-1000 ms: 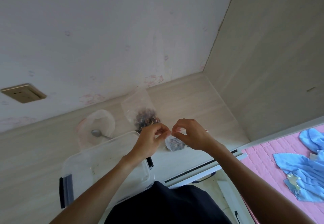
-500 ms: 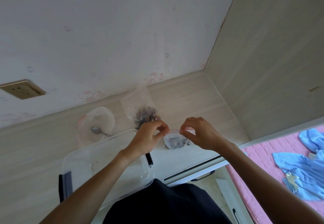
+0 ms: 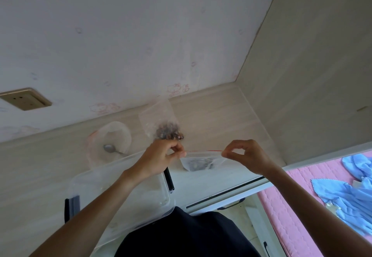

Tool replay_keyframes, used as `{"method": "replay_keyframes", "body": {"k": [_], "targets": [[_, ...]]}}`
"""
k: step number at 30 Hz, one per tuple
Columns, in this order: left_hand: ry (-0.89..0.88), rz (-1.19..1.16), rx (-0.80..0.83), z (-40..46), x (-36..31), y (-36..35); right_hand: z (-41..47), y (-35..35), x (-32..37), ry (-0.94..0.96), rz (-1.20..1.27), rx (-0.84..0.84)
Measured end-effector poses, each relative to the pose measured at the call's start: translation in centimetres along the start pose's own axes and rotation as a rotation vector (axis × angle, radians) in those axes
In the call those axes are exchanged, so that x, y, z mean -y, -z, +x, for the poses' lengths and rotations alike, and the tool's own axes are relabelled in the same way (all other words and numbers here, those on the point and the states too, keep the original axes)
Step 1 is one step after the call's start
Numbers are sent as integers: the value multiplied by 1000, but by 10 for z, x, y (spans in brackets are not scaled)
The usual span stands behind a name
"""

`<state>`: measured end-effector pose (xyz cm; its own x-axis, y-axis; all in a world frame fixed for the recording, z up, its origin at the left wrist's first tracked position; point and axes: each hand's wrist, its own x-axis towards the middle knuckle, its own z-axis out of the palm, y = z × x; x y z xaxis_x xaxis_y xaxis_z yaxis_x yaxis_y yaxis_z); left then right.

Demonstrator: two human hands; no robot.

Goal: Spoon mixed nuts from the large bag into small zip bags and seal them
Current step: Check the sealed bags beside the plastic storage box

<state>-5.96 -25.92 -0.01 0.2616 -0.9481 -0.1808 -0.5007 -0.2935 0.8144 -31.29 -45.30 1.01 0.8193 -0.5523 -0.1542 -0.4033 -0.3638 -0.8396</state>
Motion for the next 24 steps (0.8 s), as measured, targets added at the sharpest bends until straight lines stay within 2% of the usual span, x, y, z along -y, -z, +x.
{"method": "replay_keyframes", "body": {"k": [5, 8, 12, 16, 19, 20, 22, 24], "targets": [[3, 84, 23, 0, 5, 6, 9, 3, -4, -59, 1, 155], [42, 1, 63, -1, 13, 17, 22, 7, 4, -51, 29, 182], [155, -220, -145, 7, 25, 35, 56, 3, 27, -71, 126, 121], [389, -201, -423, 31, 56, 50, 117, -17, 41, -26, 12, 52], [655, -136, -421, 49, 79, 56, 161, -42, 49, -115, -12, 100], [741, -208, -390, 51, 82, 56, 172, -50, 52, -174, -9, 128], [884, -520, -318, 49, 80, 53, 189, -66, 55, -293, 37, 187], [889, -717, -287, 46, 81, 49, 200, -79, 54, -394, 99, 230]]}}
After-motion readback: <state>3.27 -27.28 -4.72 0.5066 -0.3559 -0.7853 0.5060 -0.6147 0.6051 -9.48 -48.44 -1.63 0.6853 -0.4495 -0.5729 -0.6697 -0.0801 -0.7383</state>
